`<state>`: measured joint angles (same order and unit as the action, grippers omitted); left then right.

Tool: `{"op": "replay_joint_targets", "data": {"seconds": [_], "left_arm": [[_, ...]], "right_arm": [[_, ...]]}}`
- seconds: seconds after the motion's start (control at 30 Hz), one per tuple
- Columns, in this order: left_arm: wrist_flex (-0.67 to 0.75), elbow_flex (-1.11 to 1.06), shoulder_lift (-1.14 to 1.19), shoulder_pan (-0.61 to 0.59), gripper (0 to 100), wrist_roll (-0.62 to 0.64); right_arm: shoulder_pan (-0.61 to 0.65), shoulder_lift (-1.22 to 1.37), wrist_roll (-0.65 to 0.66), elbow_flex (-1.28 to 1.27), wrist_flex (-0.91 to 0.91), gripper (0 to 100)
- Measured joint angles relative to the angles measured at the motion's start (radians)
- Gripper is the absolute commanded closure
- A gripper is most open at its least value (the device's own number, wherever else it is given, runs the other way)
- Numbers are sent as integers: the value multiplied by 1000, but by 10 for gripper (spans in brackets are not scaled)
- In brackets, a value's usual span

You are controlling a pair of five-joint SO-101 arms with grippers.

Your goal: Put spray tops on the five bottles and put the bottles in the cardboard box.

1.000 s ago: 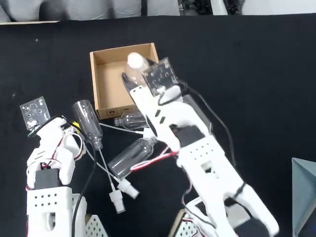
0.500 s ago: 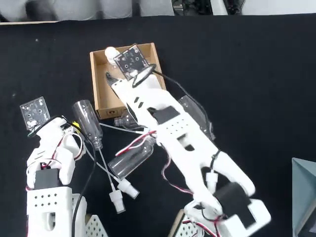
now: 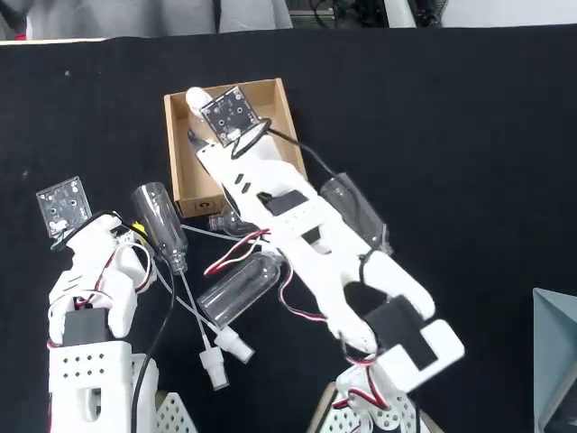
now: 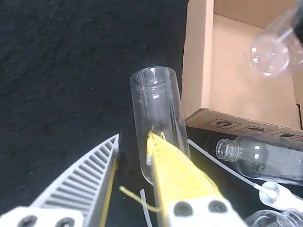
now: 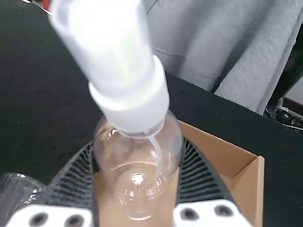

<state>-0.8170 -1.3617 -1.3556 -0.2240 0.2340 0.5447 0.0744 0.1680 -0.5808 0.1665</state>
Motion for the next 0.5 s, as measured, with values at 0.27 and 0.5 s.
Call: {"op": "replay_joint_targets", "data": {"seconds": [0.27,0.5], "left_arm": [[0,0,0,-133,918,0],[0,0,0,-186,918,0]], "right_arm": [[0,146,-230,147,-31,966],[0,252,-241,252,-46,966]]}}
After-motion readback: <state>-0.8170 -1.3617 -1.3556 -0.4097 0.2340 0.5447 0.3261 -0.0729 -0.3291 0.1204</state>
